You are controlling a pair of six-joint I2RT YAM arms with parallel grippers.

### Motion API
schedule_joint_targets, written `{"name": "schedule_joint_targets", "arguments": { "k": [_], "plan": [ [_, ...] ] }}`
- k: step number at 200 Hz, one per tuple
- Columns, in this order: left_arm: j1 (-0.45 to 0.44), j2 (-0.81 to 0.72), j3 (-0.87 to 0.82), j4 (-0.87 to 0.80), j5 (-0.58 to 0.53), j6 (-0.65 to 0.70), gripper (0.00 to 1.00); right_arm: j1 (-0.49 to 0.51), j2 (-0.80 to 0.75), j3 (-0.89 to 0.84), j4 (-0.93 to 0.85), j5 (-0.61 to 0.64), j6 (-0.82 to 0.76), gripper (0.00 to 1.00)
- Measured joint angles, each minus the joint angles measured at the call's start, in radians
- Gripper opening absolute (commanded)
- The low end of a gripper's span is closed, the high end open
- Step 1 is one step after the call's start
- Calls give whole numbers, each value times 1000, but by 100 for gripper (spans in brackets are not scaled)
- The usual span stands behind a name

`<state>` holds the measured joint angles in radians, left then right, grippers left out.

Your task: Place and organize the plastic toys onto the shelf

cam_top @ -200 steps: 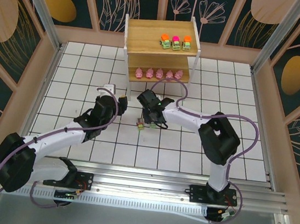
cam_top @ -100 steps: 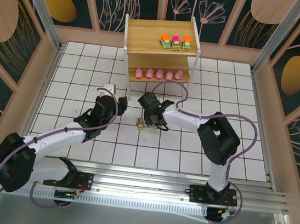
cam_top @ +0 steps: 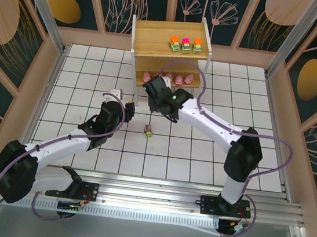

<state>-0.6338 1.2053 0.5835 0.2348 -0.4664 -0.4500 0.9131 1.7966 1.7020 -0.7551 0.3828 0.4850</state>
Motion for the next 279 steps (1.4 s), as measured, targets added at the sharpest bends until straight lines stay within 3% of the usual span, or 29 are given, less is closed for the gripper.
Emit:
{"name": "schedule_joint_targets", "arguments": {
  "k": [38,77,93,145,279],
  "plan": [
    [0,3,0,0,15,0,73,6,22,353,-130,60,-50,18],
    [0,6,0,0,25,0,73,-4,186,829,-261,110,-121,18],
    [0,13,0,0,35,1,72,-25,246,941,-281,110,-145,16],
    [0,42,13,0,51,4,73,-140,266,846,-241,69,-206,16],
    [0,46,19,0,51,4,73,-153,282,857,-82,27,-272,16]
  ]
}}
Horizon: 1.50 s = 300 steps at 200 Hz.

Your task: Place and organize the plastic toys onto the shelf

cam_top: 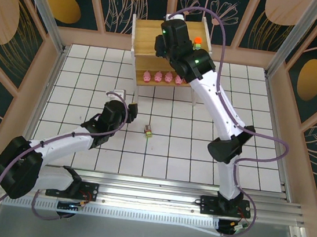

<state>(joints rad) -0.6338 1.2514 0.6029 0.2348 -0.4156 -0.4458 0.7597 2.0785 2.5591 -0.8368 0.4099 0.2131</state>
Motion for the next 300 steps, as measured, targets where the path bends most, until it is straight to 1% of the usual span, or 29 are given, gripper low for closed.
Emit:
{"name": "schedule_joint_targets", "arguments": {
  "k": [33,47,60,95,122,230,263,300],
  "plan": [
    [0,0,0,0,-3,0,73,-10,41,4,5,-10,-7,16],
    [0,0,1,0,-4,0,73,-13,50,5,33,-11,-11,18],
    [0,0,1,0,-3,0,73,-14,51,5,36,-14,-18,23],
    [0,0,2,0,-5,0,73,-18,54,5,41,-18,-25,28],
    [0,0,3,0,-8,2,73,-20,64,11,54,-19,-33,35],
    [0,1,7,0,-11,8,73,-25,84,11,77,-15,-56,43],
    [0,1,7,0,-11,8,73,-4,65,8,97,19,-81,46],
    [0,1,7,0,-10,8,73,79,-51,-59,121,91,-107,46]
  ]
}}
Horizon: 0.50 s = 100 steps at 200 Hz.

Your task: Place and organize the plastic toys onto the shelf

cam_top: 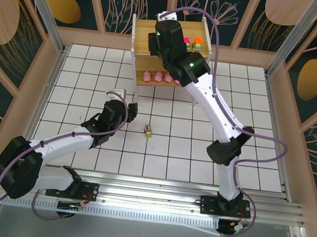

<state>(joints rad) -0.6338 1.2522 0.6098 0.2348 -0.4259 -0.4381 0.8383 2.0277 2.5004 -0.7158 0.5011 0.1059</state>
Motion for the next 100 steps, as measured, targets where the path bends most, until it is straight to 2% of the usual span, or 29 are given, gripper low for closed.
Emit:
{"name": "schedule_joint_targets", "arguments": {
  "k": [40,79,100],
  "plan": [
    [0,0,0,0,12,7,73,93,-185,-195,42,77,8,45],
    [-10,-5,0,0,5,7,72,117,-425,-602,106,93,80,45],
    [-63,-5,4,-9,-29,6,72,117,-539,-815,135,89,122,44]
  ]
}}
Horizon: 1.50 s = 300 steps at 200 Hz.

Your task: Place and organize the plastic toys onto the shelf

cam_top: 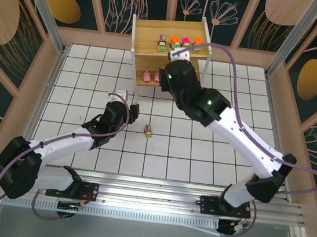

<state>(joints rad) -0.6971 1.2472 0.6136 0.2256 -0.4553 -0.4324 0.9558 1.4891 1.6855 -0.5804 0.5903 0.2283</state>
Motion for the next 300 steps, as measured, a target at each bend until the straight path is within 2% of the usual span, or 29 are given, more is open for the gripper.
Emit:
{"name": "schedule_joint_targets", "arguments": {
  "k": [28,75,116,160,208,300],
  "plan": [
    [-106,47,52,-38,-44,-37,72,-8,-133,-251,36,-25,63,44],
    [-193,146,107,-110,-107,-131,72,-94,-316,-638,112,-142,159,43],
    [-248,245,200,-205,-141,-224,72,-182,-390,-870,163,-253,201,45],
    [-256,370,298,-310,-157,-354,69,-234,-433,-1000,220,-314,218,45],
    [-275,432,343,-448,-171,-522,66,-274,-470,-1091,272,-361,224,43],
    [-293,547,436,-549,-163,-655,60,-282,-474,-1152,341,-394,224,39]
  ]
}}
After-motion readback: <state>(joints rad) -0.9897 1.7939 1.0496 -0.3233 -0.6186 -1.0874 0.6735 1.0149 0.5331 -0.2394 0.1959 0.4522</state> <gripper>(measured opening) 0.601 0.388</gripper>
